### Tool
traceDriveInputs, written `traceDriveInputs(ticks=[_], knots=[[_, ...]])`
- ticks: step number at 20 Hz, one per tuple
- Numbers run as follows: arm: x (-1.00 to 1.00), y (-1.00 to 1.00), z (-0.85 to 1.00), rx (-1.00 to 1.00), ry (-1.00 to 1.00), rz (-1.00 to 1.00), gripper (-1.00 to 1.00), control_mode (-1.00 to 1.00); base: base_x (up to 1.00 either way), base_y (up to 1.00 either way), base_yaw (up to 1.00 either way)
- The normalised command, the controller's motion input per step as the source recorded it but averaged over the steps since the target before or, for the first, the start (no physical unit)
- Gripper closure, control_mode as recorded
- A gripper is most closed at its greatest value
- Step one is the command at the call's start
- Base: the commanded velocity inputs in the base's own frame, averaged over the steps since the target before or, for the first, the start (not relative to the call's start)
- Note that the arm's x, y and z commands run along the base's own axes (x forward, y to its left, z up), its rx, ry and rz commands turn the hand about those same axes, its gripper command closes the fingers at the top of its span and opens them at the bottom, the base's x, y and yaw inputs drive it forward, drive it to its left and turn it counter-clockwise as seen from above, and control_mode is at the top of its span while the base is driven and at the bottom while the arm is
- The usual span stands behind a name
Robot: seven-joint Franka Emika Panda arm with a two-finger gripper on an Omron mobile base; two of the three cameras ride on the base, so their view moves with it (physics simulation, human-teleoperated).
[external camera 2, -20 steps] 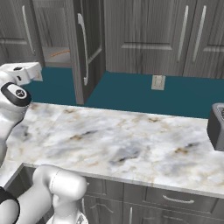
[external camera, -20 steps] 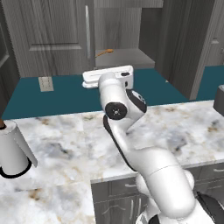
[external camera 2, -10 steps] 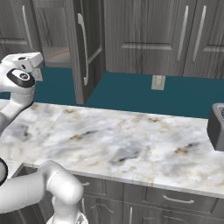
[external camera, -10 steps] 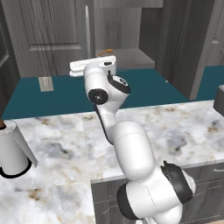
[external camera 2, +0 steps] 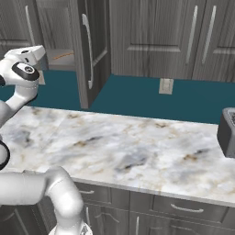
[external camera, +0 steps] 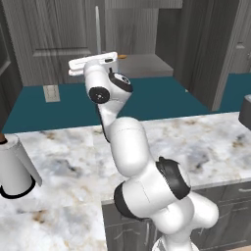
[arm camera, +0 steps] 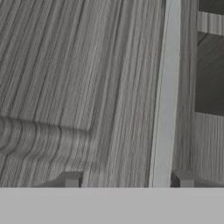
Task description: The dining table condiment station is running low on ketchup. Refill the condiment station by opening the cabinet and taking the ketchup from the cabinet and placing it on the dining table.
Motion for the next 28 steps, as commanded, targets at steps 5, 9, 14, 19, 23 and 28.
traceDriveInputs(ticks=[5, 9, 14, 19, 23, 28], knots=[[0.69, 0.2, 0.17, 0.0, 0.0, 0.0, 1.0, -1.0, 0.0, 0.0, 0.0], [0.41, 0.0, 0.08, 0.0, 0.03, 0.0, 1.0, -1.0, 0.0, 0.0, 0.0], [0.04, 0.0, 0.05, 0.01, 0.09, 0.0, 1.0, -1.0, 0.0, 0.0, 0.0], [-0.04, 0.14, 0.22, 0.01, 0.1, 0.0, 1.0, -1.0, 0.0, 0.0, 0.0], [-0.24, 0.58, 0.35, 0.0, 0.13, 0.0, 1.0, -1.0, 0.0, 0.0, 0.0], [-0.47, 0.9, 0.38, 0.0, 0.1, 0.0, 1.0, -1.0, 0.0, 0.0, 0.0]])
